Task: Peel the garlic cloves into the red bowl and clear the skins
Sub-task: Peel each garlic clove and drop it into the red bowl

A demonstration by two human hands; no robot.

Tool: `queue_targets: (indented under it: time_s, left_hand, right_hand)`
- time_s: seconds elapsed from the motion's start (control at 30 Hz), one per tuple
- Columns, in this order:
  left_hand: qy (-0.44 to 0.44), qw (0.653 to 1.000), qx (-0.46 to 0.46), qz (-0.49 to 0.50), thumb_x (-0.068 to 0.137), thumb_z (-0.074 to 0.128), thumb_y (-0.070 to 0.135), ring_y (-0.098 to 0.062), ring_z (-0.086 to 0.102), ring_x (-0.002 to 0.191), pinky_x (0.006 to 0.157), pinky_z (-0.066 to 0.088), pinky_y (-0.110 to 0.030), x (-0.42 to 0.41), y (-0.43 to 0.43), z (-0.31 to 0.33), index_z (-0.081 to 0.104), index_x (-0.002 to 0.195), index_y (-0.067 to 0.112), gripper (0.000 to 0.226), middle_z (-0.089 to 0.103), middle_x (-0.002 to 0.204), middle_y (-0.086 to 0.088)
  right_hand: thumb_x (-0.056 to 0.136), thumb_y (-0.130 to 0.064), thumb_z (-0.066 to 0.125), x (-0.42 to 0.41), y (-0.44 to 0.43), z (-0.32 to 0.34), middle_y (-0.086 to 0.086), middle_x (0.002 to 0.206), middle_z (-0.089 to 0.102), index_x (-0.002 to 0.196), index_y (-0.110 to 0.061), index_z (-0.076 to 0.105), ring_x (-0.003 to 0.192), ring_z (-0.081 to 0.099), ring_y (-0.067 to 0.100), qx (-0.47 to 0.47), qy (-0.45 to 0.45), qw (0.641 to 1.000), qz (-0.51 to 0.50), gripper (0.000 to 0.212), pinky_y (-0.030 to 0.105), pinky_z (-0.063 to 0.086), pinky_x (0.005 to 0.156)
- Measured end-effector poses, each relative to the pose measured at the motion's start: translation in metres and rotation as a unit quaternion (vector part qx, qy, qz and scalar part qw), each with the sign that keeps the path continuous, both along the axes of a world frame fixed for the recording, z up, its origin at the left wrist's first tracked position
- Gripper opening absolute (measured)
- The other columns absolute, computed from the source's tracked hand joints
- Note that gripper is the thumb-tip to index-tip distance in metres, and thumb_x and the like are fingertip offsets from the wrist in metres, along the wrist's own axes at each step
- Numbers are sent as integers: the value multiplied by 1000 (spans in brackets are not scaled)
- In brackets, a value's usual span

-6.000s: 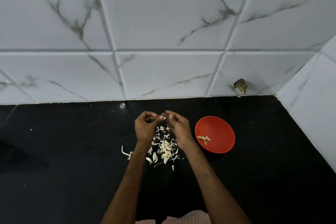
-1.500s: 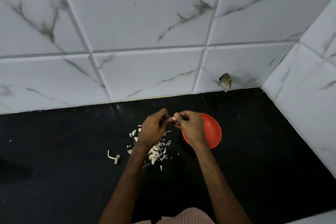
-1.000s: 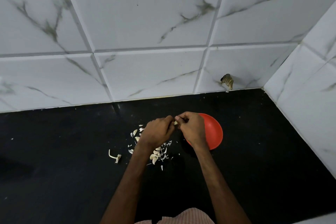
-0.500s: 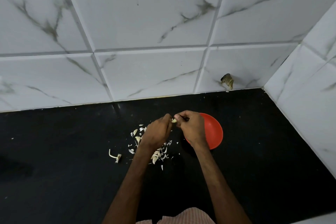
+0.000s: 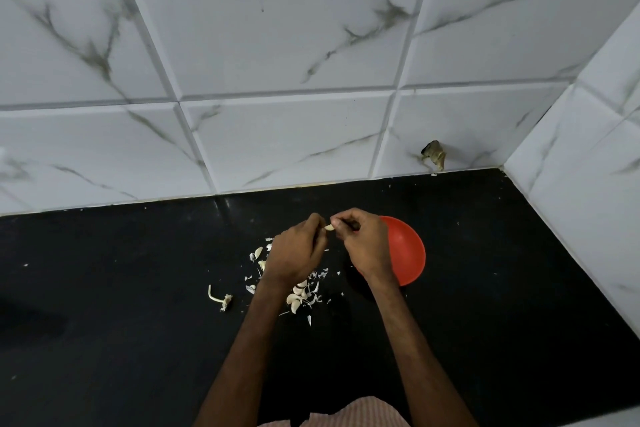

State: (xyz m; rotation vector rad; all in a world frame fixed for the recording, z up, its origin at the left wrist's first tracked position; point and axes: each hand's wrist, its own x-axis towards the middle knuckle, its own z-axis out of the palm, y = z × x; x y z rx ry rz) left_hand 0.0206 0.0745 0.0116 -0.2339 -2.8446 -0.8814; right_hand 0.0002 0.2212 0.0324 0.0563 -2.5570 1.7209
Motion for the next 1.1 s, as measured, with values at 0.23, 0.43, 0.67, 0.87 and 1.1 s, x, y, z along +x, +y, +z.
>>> queue_targets:
  time_s: [0.23,0.43,0.67,0.87,1.1]
  left_hand:
    - [-1,994,-99,-35,105,39,31,-27,64,91,66,36,-35,-4,4,-5,53,113,14,23,66,107,-2]
    - [-22,994,-96,-40,105,40,28,-30,63,95,67,34,-35,-4,6,-11,51,116,13,22,65,109,-5]
    - [-35,994,-103,-29,105,39,33,-34,64,89,67,37,-38,-6,4,-11,53,114,14,25,66,97,-10]
    - [-75,996,47,-26,103,46,24,-27,56,67,61,32,-35,-4,-2,-8,49,85,24,18,55,67,4]
    - [-91,986,137,2,102,45,22,-10,43,52,53,30,-31,-5,-3,-11,54,82,21,21,49,59,4]
  right_hand:
    - [91,-5,71,0,-1,2,2,85,75,93,-5,77,82,70,10,71,28,997,16,6,32,58,80]
    - [90,-6,72,-1,-1,0,3,84,75,91,-4,77,80,70,12,88,30,996,17,5,33,58,77]
    - [88,-2,72,-2,0,-1,3,82,75,89,-5,77,77,69,10,105,47,992,45,6,29,57,74]
    - [88,-1,71,-2,2,-2,1,84,75,91,-6,77,82,70,11,65,45,995,67,8,38,58,80]
    - [88,0,71,1,6,-4,-2,87,74,94,-8,77,87,70,8,17,41,996,78,12,31,58,83]
